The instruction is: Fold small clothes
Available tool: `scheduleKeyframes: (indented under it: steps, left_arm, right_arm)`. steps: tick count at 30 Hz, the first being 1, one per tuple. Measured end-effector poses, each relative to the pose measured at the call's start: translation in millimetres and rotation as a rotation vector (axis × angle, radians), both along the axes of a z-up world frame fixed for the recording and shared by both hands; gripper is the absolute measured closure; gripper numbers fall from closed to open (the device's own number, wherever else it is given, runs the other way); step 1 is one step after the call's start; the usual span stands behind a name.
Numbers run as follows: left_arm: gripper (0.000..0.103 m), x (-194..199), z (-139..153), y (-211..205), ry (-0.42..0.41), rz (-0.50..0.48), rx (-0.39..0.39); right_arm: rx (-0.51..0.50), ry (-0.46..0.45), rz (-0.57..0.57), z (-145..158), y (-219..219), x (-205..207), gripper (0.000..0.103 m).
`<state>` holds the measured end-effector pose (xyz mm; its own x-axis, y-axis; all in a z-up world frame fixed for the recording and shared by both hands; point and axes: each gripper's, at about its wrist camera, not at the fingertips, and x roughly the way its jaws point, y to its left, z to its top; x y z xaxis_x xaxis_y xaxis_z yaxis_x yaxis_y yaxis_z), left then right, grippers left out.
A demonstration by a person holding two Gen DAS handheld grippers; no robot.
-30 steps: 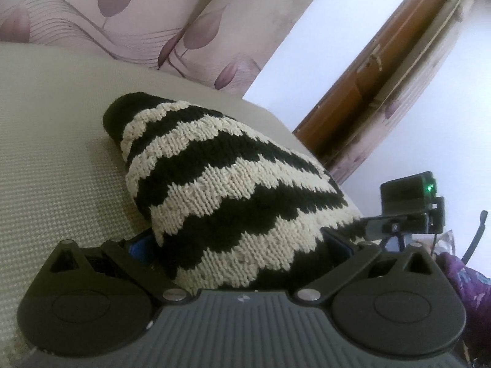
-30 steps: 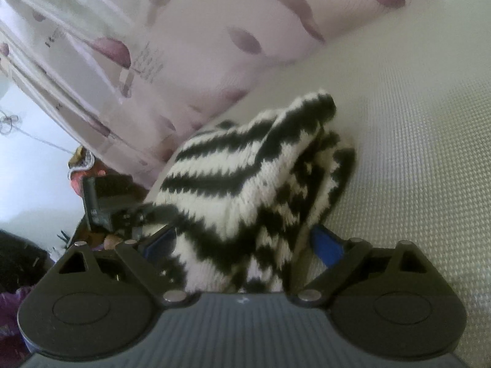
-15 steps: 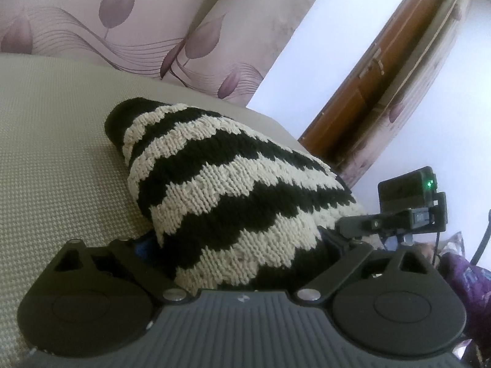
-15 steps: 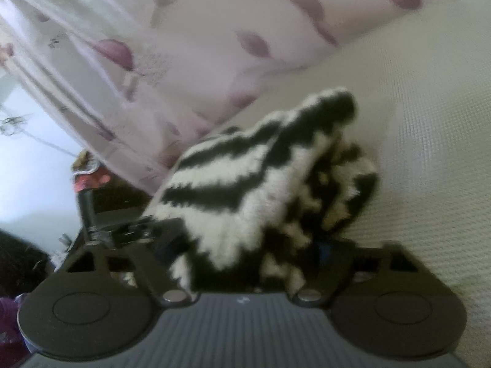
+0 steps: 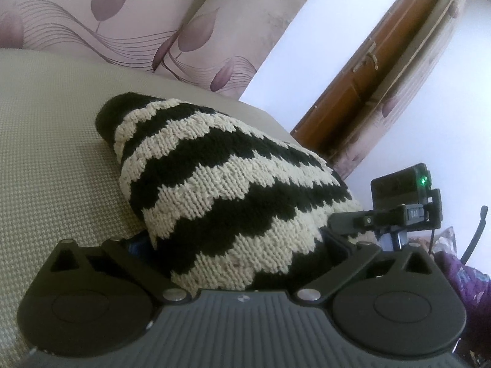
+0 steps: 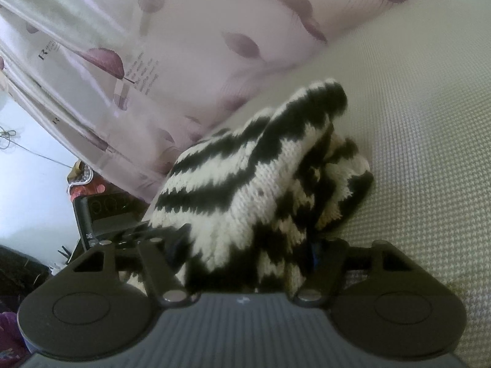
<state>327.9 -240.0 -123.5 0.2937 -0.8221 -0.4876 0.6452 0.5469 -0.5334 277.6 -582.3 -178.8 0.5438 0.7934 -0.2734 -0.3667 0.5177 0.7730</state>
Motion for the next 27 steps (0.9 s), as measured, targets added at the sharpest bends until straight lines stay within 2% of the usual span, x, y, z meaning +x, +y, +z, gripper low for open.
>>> scheduleKeyframes:
  steps: [2, 3, 4, 7, 10, 13, 20, 27]
  left_arm:
    - [0.004, -1.9, -0.1, -0.2, -0.007, 0.018, 0.003]
    - [0.010, -5.0, 0.9, -1.9, -0.026, 0.033, 0.024]
    - [0.018, -7.6, 2.1, -3.3, -0.041, 0.043, 0.038]
    - [0.027, -16.1, 5.1, -3.1, -0.065, 0.084, 0.051]
    - [0.034, -31.7, 13.8, -7.0, -0.113, 0.138, 0.090]
    - [0.036, -47.1, 23.2, -13.5, -0.174, 0.172, 0.136]
    - [0.039, -67.6, 37.8, -11.3, -0.199, 0.209, 0.173]
    - [0.039, -98.3, 63.1, 4.6, -0.252, 0.239, 0.212]
  right_arm:
    - [-0.012, -0.015, -0.012, 0.1, 1.5, -3.2, 0.032]
    - [-0.028, -0.019, -0.022, 1.2, 3.2, -5.0, 0.036]
    - [-0.049, -0.026, -0.033, 2.9, 5.2, -7.3, 0.044]
    - [-0.104, -0.058, -0.075, 9.6, 12.3, -18.6, 0.050]
    - [-0.104, -0.061, -0.126, 13.5, 17.2, -29.4, 0.053]
    - [-0.115, -0.068, -0.170, 16.7, 21.6, -38.9, 0.054]
    - [-0.039, -0.058, -0.245, 24.2, 29.7, -62.5, 0.055]
    - [0.013, -0.069, -0.264, 38.8, 49.9, -87.5, 0.055]
